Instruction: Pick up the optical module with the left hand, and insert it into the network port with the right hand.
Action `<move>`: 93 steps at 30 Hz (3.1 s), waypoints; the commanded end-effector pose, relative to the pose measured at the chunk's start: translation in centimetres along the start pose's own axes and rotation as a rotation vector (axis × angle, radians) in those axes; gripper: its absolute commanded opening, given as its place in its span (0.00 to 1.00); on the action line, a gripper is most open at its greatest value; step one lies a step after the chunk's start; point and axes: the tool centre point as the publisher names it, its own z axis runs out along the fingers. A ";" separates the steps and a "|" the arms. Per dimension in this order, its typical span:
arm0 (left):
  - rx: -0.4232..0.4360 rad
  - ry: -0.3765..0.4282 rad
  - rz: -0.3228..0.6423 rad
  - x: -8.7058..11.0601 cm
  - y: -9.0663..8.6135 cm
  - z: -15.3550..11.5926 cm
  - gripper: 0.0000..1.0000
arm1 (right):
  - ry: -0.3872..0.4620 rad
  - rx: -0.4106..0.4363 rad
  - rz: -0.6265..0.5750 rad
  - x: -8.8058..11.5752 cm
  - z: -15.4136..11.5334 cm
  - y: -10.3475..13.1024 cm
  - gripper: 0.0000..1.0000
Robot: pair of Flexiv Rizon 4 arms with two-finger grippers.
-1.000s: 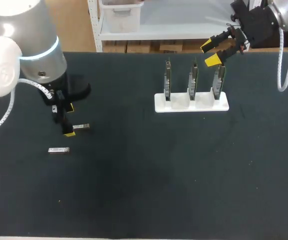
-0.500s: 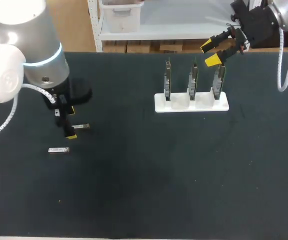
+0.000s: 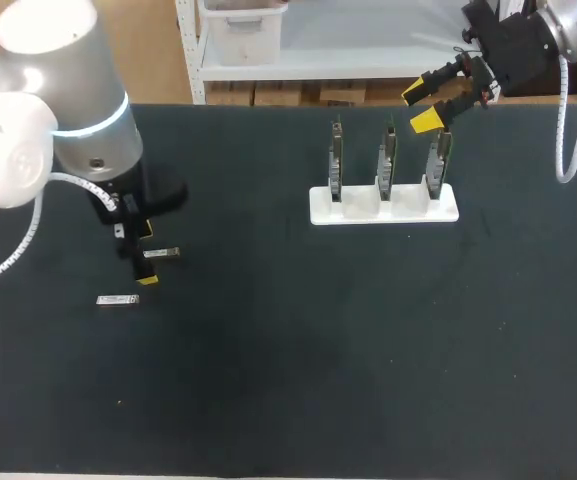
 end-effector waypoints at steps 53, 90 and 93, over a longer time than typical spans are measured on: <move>-0.163 -0.885 -0.274 -11.5 8.6 -12.4 0.00 | -0.001 0.006 -0.001 0.1 0.0 0.3 1.00; 0.014 -1.371 0.178 -33.7 6.7 -21.3 0.00 | -0.001 0.006 -0.001 0.1 0.0 0.3 1.00; 0.033 -1.388 0.193 -34.7 6.1 -21.3 0.00 | -0.001 0.006 -0.001 0.1 0.0 0.3 1.00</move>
